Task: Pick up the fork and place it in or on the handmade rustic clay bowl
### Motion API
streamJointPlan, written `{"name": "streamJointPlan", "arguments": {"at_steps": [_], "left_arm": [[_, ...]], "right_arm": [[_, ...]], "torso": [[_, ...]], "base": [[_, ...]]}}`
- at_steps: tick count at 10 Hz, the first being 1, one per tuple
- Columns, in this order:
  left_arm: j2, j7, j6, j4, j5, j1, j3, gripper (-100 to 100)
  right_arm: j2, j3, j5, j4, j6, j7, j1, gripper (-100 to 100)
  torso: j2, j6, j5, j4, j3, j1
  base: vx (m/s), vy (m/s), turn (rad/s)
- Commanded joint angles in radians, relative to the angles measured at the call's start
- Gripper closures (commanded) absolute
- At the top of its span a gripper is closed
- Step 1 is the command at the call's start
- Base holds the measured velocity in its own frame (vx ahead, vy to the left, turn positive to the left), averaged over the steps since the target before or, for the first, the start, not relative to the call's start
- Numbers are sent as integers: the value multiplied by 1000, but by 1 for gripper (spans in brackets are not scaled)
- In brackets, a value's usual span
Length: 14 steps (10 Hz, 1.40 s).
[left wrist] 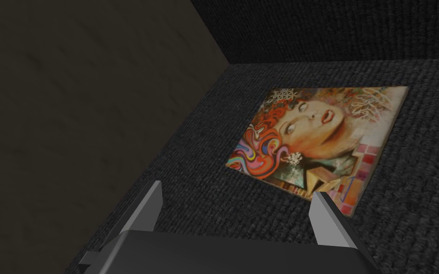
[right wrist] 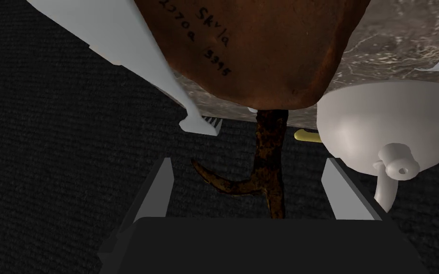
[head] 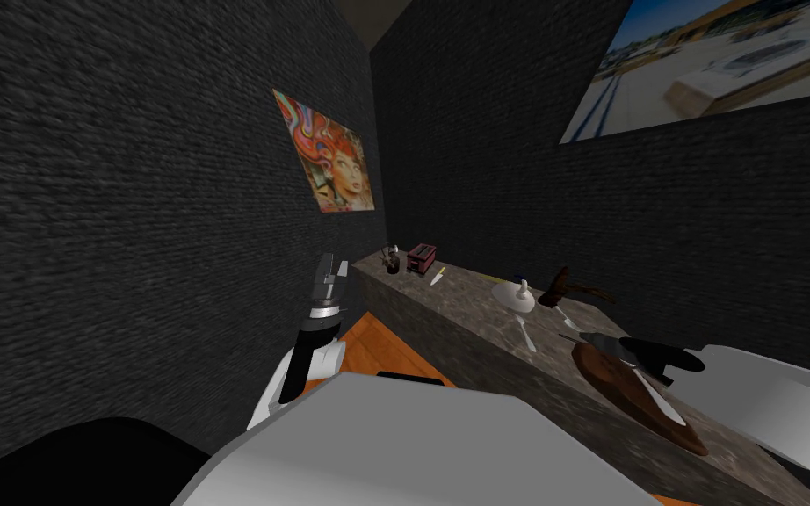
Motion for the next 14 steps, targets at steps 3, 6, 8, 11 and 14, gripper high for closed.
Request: {"name": "streamJointPlan", "arguments": {"at_steps": [3,6,8,11,14], "left_arm": [[0,0,0,0,0,0,0,0],[0,0,0,0,0,0,0,0],[0,0,0,0,0,0,0,0],[0,0,0,0,0,0,0,0],[0,0,0,0,0,0,0,0]], "right_arm": [[-69,-57,-60,-56,53,-8,14,-100],[-120,-99,-104,-97,93,-13,24,-100],[-154,-128,-134,-125,119,-17,30,-100],[-160,-141,-144,-133,128,-14,35,0],[-160,-140,-144,-133,127,-14,35,0]], "torso": [[0,0,0,0,0,-3],[0,0,0,0,0,-2],[0,0,0,0,0,-2],[0,0,-1,0,0,-1],[0,0,0,0,0,0]], "base": [[0,-40,-106],[3,-36,-70],[4,-38,-73],[1,-16,-33],[0,0,0]]}}
